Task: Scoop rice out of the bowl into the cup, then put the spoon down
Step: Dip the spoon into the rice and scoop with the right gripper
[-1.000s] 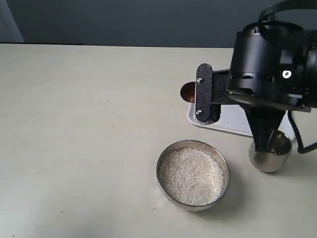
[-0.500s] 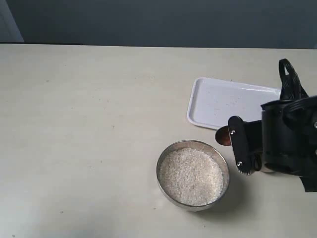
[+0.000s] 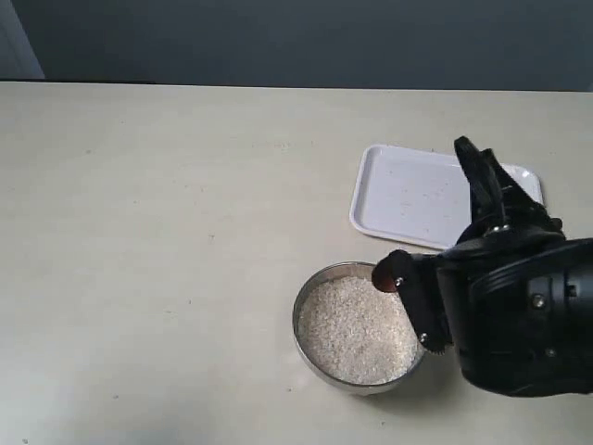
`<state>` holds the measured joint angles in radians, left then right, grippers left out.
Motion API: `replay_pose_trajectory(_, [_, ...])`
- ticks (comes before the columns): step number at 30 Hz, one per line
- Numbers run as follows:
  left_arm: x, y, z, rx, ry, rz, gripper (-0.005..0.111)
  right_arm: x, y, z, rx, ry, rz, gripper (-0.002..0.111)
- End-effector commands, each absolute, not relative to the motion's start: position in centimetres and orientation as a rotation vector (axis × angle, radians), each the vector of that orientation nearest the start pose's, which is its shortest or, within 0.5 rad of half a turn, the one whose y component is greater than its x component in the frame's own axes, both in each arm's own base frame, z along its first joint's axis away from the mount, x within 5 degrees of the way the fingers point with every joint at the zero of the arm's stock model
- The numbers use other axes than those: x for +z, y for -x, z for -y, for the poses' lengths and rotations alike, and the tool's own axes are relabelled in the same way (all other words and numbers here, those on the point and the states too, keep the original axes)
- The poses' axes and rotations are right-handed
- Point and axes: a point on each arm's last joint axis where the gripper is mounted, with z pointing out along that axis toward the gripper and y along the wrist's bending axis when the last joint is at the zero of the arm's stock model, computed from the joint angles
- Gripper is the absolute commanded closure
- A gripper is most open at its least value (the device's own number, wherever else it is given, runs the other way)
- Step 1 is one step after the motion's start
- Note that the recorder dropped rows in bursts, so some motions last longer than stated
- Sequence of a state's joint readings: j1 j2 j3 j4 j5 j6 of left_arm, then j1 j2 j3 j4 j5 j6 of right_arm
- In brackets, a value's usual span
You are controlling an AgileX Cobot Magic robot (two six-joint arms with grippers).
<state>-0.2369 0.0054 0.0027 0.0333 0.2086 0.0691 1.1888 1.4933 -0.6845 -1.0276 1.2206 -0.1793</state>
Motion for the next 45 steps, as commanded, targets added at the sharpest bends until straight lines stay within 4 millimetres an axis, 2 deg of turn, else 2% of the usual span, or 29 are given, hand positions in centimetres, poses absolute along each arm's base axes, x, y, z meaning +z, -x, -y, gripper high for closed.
replay_pose_trajectory(1, [19.5, -5.4, 1.3, -0.106, -0.278, -1.665, 0.106, 19.3, -14.2, -18.4, -1.424, 2.295, -1.362, 0.109])
replay_pose_trajectory(5, [19.5, -5.4, 1.3, -0.106, -0.278, -1.665, 0.106, 18.1, -14.4, -19.3, -1.489, 2.341, -1.264, 0.109])
replay_pose_trajectory(9, [19.5, -5.4, 1.3, -0.106, -0.278, -1.665, 0.106, 17.7, -14.7, -19.7, -1.538, 2.347, -1.185, 0.109])
replay_pose_trajectory(21, [19.5, -5.4, 1.3, -0.106, -0.278, -1.665, 0.106, 16.8, -15.1, -20.3, -1.589, 2.354, -1.117, 0.109])
replay_pose_trajectory(27, [19.5, -5.4, 1.3, -0.106, -0.278, -1.665, 0.106, 16.3, -13.8, -21.3, -1.581, 2.369, -1.025, 0.109])
replay_pose_trajectory(37, [19.5, -5.4, 1.3, -0.106, -0.278, -1.665, 0.106, 15.8, -13.3, -21.4, -1.566, 2.39, -1.048, 0.109])
replay_pose_trajectory(45, [19.5, -5.4, 1.3, -0.106, -0.277, -1.663, 0.106, 15.3, -12.8, -20.7, -1.534, 2.505, -1.111, 0.109])
